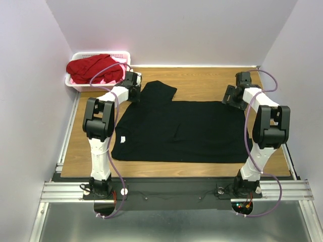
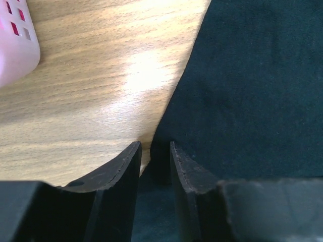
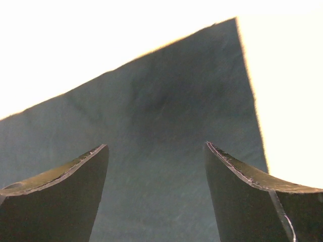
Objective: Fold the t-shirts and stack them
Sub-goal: Fold the tshirt
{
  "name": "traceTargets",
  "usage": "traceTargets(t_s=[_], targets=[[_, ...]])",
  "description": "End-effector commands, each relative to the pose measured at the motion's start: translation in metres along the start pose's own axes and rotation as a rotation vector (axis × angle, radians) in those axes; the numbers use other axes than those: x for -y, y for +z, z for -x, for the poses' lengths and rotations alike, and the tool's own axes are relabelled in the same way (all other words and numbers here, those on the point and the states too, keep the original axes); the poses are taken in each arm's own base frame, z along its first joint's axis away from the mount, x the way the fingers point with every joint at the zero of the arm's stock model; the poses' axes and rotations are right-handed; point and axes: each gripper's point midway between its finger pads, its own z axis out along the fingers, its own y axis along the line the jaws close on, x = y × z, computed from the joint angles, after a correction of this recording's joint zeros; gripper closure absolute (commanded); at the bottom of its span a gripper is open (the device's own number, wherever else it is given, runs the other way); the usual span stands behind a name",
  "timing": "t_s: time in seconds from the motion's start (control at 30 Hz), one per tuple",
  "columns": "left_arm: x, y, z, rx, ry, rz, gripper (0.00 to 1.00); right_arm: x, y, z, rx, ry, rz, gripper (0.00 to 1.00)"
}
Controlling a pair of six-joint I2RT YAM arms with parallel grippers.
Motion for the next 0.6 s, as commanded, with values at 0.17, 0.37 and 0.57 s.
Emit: traceTargets(t_s=[0.17, 0.37, 0.57], targets=[[0.003, -0.003, -0.026, -0.069, 0.012, -0.032, 0.61, 0.024, 0.010, 0.058, 0.104, 0.039, -0.033, 0.20], [0.003, 0.006, -0.030, -0.082, 0.013, -0.037, 0.88, 0.027, 0.025, 0.074, 0.114, -0.010, -0.048, 0.24], [0.002, 0.007, -0.027, -0.071, 0.017, -0.034, 1.00, 0.036, 0.041, 0.081, 0.106, -0.043, -0.066, 0.37]])
